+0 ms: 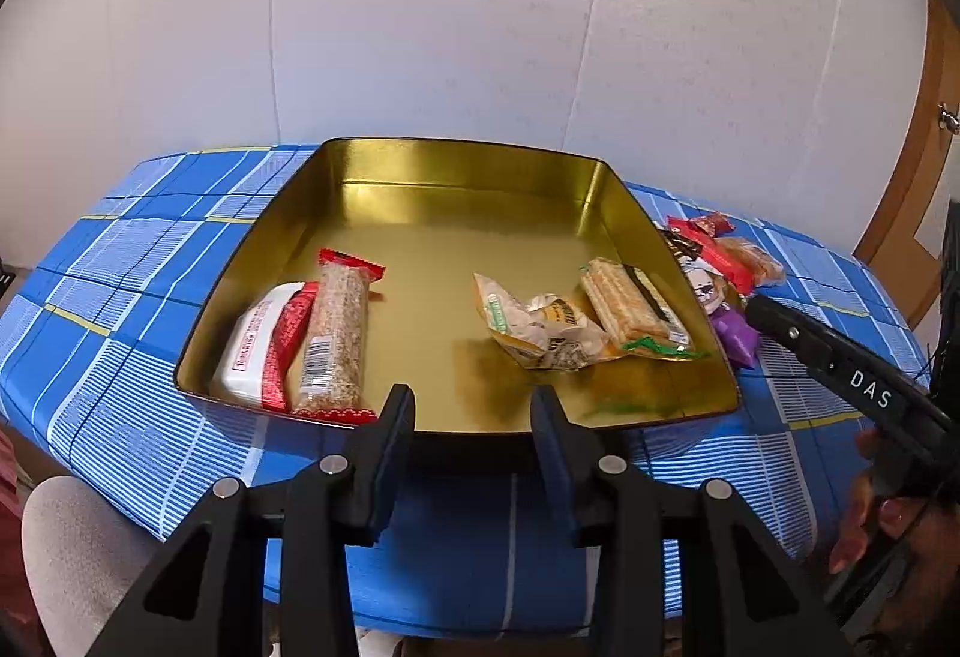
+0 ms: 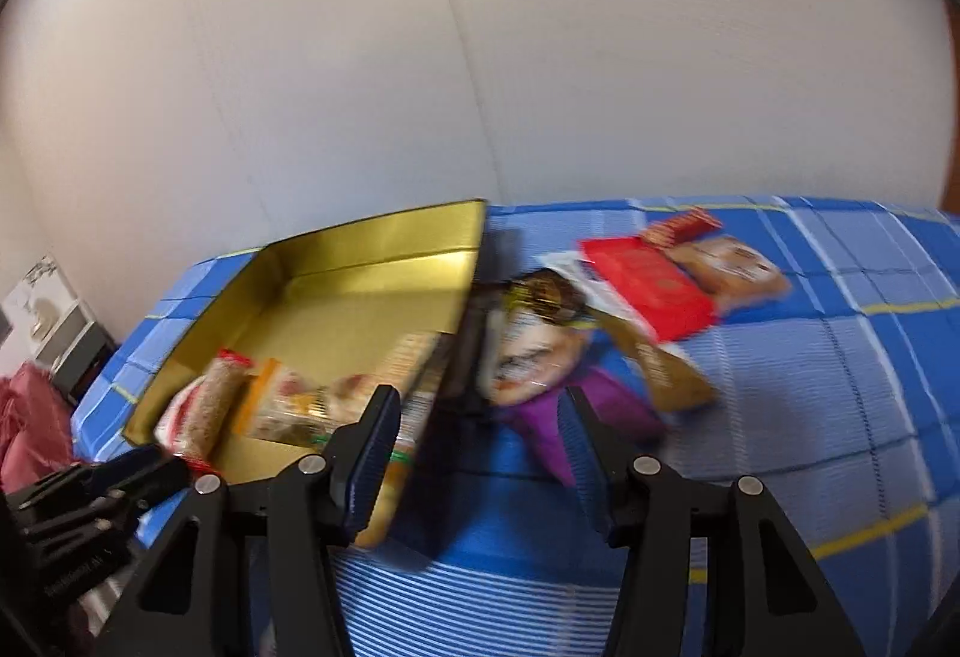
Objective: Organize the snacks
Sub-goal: 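Lower the cracker pack into the tray and open the right gripper, then grasp the purple pouch with the right gripper while the left reaches toward the dark brown bag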
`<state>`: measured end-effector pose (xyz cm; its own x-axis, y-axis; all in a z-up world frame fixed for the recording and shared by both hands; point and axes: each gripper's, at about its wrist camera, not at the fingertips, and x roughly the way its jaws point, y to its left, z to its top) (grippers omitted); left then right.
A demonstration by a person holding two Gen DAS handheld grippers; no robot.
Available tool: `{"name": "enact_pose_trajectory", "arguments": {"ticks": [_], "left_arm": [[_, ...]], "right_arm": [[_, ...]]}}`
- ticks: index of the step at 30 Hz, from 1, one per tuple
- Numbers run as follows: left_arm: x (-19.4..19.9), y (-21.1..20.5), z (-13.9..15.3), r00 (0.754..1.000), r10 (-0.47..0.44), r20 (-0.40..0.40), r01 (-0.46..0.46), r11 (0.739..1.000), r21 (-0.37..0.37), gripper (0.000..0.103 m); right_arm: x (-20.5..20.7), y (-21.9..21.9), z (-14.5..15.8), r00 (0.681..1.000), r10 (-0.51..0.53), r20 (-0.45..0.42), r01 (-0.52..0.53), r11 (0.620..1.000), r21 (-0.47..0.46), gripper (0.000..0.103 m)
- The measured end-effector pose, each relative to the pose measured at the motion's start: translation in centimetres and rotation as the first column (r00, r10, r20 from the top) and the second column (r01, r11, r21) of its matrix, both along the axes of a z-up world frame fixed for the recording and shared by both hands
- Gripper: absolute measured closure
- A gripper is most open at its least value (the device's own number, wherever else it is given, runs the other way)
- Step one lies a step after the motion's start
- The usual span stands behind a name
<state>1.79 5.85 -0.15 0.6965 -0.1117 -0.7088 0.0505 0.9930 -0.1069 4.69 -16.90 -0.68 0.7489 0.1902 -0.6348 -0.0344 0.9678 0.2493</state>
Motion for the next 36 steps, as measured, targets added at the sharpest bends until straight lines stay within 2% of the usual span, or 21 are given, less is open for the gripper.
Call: {"name": "enact_pose_trajectory", "arguments": {"ticks": [5,12,15,20,26,30,36], "left_arm": [[-0.3,-1.0,0.2,0.999,-0.048,-0.004,0.048,0.999,-0.016,0.062],[-1.2,-3.3,0.1,0.992,-0.130,-0.002,0.130,0.992,0.006,0.062],[-1.5,-3.9,-0.1,0.989,-0.147,-0.010,0.147,0.989,0.014,0.062],[-1.8,-4.2,-0.2,0.988,-0.154,-0.018,0.155,0.988,0.021,0.063],[-1.9,-4.1,-0.2,0.988,-0.151,-0.020,0.152,0.988,0.025,0.063],[-2.0,-4.1,-0.2,0.988,-0.153,-0.021,0.154,0.988,0.029,0.063],[-1.9,-4.2,-0.3,0.988,-0.155,-0.026,0.156,0.987,0.030,0.063]], "right_arm": [[-0.5,-3.4,-1.3,0.994,-0.076,-0.078,0.076,0.997,-0.008,0.047],[-1.5,-7.3,-3.5,0.980,-0.125,-0.156,0.136,0.989,0.065,0.047],[-1.0,-7.0,-3.3,0.983,-0.105,-0.153,0.118,0.990,0.075,0.048],[0.7,-4.7,-2.6,0.985,-0.068,-0.159,0.073,0.997,0.027,0.047],[4.3,-3.0,-1.9,0.978,-0.086,-0.188,0.094,0.995,0.032,0.048],[6.4,-1.3,-2.7,0.969,-0.075,-0.236,0.065,0.997,-0.049,0.048],[5.2,-2.0,-2.7,0.972,-0.071,-0.223,0.045,0.992,-0.119,0.049]]}}
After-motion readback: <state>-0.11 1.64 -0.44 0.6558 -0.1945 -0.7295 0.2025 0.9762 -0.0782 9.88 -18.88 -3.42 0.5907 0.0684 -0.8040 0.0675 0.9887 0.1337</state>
